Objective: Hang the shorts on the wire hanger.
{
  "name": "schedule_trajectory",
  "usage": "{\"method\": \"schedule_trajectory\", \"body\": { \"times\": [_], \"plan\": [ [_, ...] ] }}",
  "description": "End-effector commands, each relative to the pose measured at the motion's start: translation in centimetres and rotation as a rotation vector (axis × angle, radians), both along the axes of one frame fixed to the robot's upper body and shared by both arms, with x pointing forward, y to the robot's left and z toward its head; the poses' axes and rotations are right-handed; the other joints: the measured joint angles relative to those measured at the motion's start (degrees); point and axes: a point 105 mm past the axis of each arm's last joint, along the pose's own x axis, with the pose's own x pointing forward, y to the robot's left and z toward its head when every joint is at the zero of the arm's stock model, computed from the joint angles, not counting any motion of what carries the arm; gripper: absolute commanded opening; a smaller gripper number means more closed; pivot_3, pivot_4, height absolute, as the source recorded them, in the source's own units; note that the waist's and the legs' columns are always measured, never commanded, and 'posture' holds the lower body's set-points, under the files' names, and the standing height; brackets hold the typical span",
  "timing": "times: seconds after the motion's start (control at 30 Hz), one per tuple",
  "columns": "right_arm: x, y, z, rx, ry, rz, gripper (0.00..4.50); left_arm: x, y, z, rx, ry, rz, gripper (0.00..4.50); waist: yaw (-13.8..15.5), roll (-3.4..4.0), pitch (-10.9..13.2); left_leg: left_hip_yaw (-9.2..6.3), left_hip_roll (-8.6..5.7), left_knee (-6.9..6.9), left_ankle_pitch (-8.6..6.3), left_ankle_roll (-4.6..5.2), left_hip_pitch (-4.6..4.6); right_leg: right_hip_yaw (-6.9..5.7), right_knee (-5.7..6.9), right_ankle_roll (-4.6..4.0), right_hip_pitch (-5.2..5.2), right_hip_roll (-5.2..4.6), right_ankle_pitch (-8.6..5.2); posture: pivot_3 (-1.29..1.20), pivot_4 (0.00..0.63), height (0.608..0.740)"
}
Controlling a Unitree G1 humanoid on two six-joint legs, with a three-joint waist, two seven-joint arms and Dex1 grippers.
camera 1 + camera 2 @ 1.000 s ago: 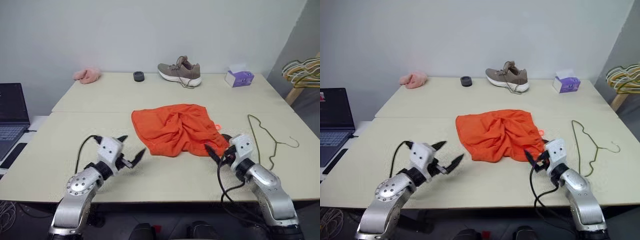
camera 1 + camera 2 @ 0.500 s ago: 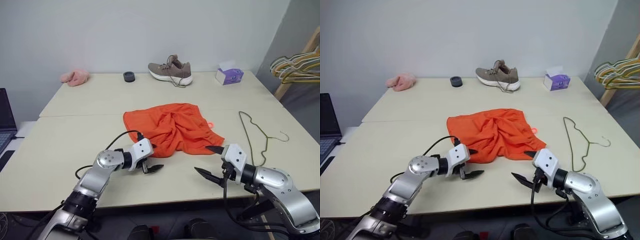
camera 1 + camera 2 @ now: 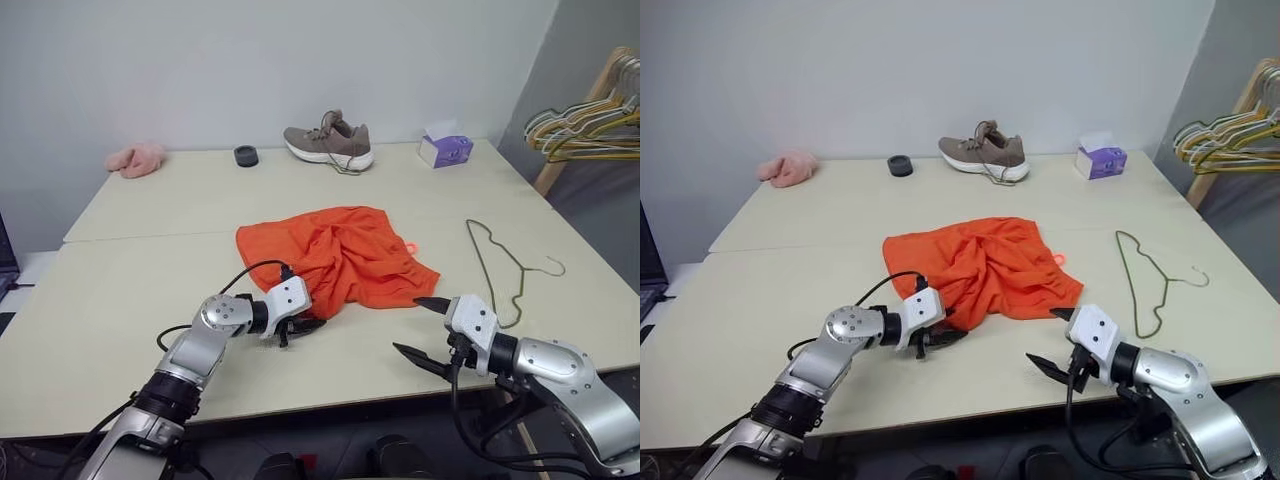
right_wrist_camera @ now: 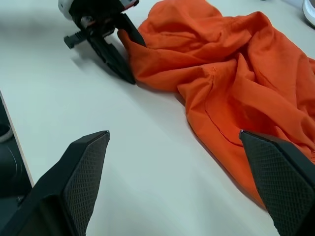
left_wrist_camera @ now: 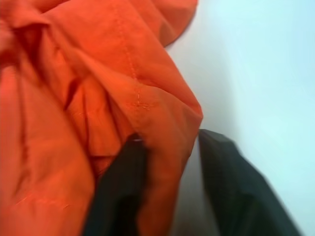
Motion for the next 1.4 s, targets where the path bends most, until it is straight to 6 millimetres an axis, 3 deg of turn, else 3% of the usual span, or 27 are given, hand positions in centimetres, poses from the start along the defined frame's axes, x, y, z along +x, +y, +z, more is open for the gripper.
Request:
{"method": "schedule_trajectory", "body": {
  "times": [0.03,0.07,0.33,0.57,0.7,0.8,1.03,1.17,1.33,1.4],
  "plan": [
    [0.5,-0.1,0.7,-0.064,-0.074,0.051,4.5,0.1,1.1,0.1,0.03,-0.006,0.02,0.36,-0.08,-0.02,-0.01,-0.01,0.0,0.0,0.0,0.0,0.01,0.0,0.0,0.0,0.0,0.0,0.0,-0.21,0.04,0.74],
    [1.2,-0.4,0.5,-0.132,-0.116,0.071,4.5,0.5,1.6,0.8,0.019,-0.024,0.038,0.02,-0.24,-0.01,-0.01,-0.02,0.01,0.0,0.0,0.0,0.01,-0.01,0.01,0.0,0.01,0.0,0.0,-0.21,0.038,0.74],
    [5.7,-0.7,-0.8,-0.444,-0.336,0.234,4.5,2.5,6.4,7.6,-0.089,-0.154,0.184,0.02,-2.5,-0.04,0.03,-0.04,0.02,-0.02,0.0,0.0,-0.08,-0.03,0.03,0.02,-0.12,0.01,0.02,-0.18,0.027,0.74],
    [8.2,0.7,-3.3,-0.576,-0.433,0.343,4.5,2.5,9.6,11.4,-0.172,-0.19,0.285,0.02,-2.7,-0.05,0.03,-0.16,0.0,-0.02,-0.01,0.0,-0.3,-0.02,0.0,0.06,-0.19,-0.06,0.0,-0.14,0.017,0.74],
    [9.6,2.5,-3.6,-0.571,-0.495,0.356,4.5,2.2,10.4,11.3,-0.163,-0.18,0.306,0.02,-2.69,-0.08,0.0,-0.15,0.03,0.01,0.0,-0.01,-0.05,-0.02,0.11,0.04,-0.06,-0.03,0.05,-0.13,0.013,0.74],
    [10.5,3.4,-3.4,-0.561,-0.522,0.34,3.9,1.9,10.4,10.9,-0.163,-0.165,0.309,0.0,-2.64,-0.1,-0.02,-0.2,0.03,0.06,0.02,-0.01,-0.02,-0.01,0.12,0.02,0.02,-0.03,0.1,-0.13,0.013,0.74],
    [11.0,4.6,-3.2,-0.536,-0.547,0.332,1.36,1.8,11.0,10.7,-0.159,-0.158,0.339,0.0,-2.54,-0.09,-0.01,-0.23,0.02,0.06,0.02,-0.01,-0.1,0.01,0.11,-0.23,-0.04,-0.05,0.28,-0.13,0.016,0.74],
    [11.3,4.3,-2.0,-0.514,-0.545,0.314,0.03,1.1,12.1,9.3,-0.09,-0.122,0.342,0.0,-2.76,-0.09,-0.01,-0.24,0.02,0.04,0.01,-0.01,-0.16,0.01,0.11,-0.24,-0.09,-0.06,0.28,-0.14,0.017,0.74],
    [11.8,2.9,-0.4,-0.533,-0.548,0.281,0.03,-1.8,13.4,6.0,0.096,0.008,0.243,0.0,-2.76,-0.05,0.01,-0.22,0.03,0.0,0.01,-0.01,-0.15,0.01,0.13,-0.25,-0.12,-0.08,0.28,-0.14,0.021,0.74],
    [10.3,0.5,-0.1,-0.6,-0.429,0.364,0.03,-5.6,16.6,2.3,0.322,0.171,0.176,0.0,-2.73,-0.01,0.03,-0.25,0.03,0.02,0.01,-0.01,-0.17,-0.01,0.14,-0.26,-0.13,-0.11,0.28,-0.14,0.021,0.74]
  ]
}}
